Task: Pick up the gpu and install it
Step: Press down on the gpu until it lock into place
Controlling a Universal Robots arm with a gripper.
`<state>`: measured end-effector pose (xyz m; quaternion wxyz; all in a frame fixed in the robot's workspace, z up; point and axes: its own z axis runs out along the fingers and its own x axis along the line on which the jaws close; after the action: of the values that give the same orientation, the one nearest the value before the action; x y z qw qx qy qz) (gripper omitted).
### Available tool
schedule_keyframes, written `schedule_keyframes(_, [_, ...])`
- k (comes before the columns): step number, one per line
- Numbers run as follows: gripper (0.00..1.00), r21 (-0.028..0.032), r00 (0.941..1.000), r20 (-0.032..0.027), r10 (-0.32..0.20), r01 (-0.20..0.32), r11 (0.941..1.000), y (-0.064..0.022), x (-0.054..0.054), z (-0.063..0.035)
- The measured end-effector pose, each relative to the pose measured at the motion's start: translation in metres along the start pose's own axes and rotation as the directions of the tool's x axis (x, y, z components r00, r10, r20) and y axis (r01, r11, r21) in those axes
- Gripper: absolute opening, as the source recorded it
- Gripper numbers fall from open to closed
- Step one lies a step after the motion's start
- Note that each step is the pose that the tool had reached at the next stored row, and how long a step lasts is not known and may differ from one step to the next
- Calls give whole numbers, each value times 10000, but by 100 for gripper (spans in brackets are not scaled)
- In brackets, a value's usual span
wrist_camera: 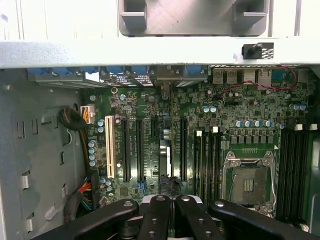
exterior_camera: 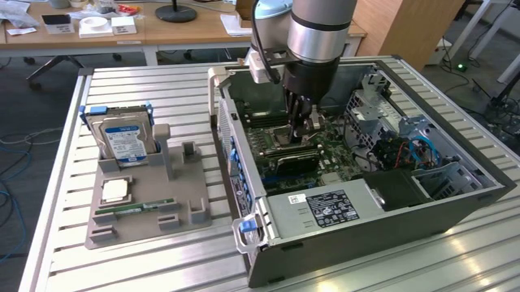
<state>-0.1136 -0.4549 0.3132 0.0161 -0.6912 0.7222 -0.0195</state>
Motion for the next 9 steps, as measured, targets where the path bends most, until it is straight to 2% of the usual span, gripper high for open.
schedule_keyframes(9, [11, 0, 10000, 0, -1, 1, 10000, 1, -13, 3])
